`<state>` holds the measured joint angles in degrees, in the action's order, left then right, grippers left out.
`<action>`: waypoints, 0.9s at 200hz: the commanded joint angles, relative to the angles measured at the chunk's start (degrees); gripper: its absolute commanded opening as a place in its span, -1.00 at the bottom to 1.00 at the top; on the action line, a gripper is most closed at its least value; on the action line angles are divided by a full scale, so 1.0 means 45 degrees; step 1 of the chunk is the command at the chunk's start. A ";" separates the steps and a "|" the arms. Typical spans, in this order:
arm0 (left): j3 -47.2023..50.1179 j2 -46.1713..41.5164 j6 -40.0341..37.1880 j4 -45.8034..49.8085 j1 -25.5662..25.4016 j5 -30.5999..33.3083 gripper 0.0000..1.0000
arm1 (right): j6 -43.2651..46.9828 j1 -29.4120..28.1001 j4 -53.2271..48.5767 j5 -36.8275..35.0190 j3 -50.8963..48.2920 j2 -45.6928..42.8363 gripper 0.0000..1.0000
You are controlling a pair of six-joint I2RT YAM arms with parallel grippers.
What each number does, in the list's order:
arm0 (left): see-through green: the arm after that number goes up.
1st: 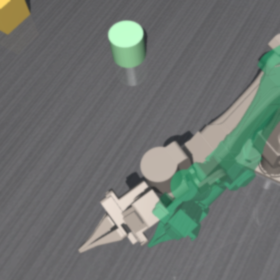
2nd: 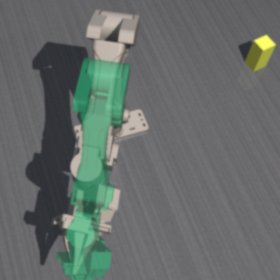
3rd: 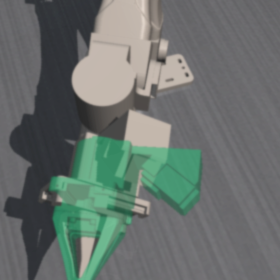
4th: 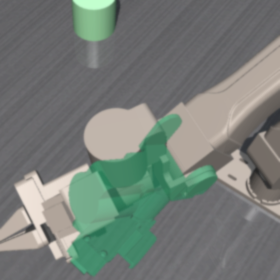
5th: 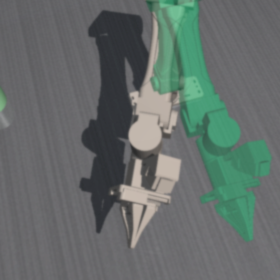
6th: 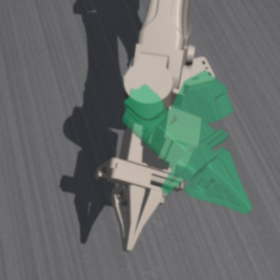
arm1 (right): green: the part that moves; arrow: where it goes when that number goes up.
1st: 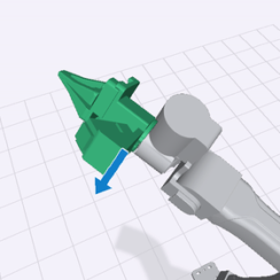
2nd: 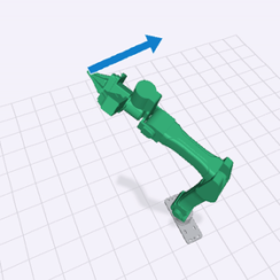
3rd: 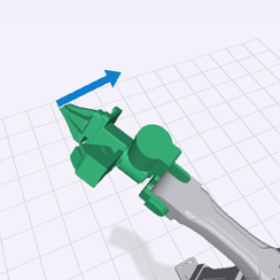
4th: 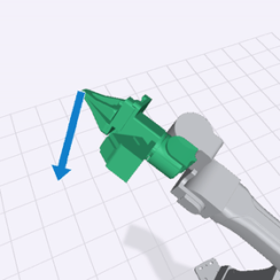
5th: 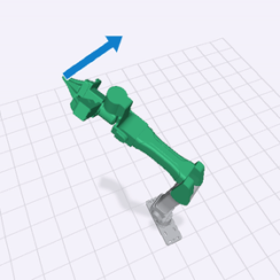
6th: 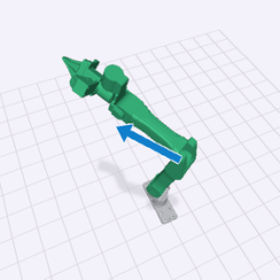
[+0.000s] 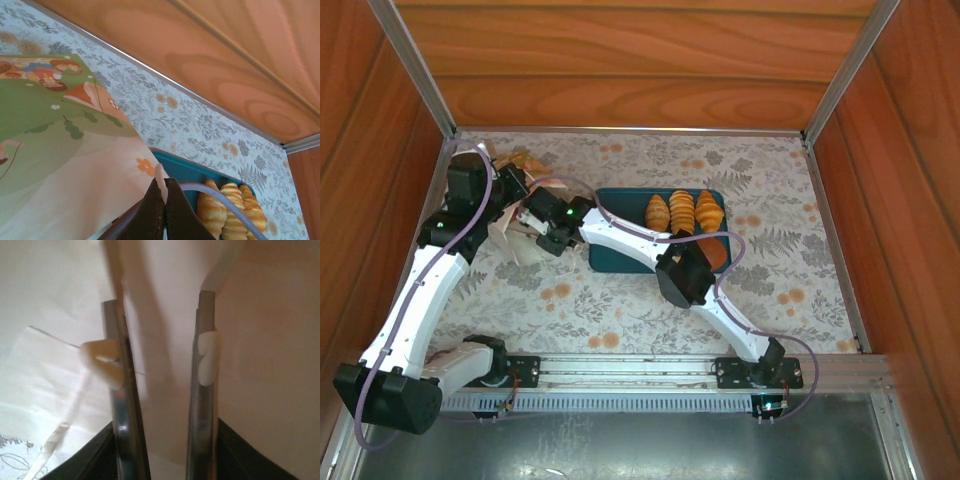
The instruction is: Take the fake bread out of the paper bag
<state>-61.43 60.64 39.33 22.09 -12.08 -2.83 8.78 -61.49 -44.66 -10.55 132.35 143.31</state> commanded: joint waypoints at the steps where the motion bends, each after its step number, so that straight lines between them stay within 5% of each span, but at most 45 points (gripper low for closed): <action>1: -0.0351 -0.0193 0.0080 0.0014 -0.0070 -0.0016 -1.00 | 0.0120 -0.0040 -0.0172 -0.0374 0.0426 0.0188 -0.21; 111: -0.0125 -0.0323 -0.0137 0.0052 -0.0058 0.0684 -1.00 | -0.0192 -0.0075 -0.0429 -0.0531 -0.0511 -0.1499 -0.75; 180: -0.0079 -0.0282 -0.0196 0.0215 -0.0058 0.1024 -1.00 | -0.0950 -0.0103 -0.0613 -0.0582 -0.2811 -0.3278 -0.71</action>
<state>-61.43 59.77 39.22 22.35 -12.08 1.10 6.96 -61.54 -46.96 -12.21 121.51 131.74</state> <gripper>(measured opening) 0.046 0.265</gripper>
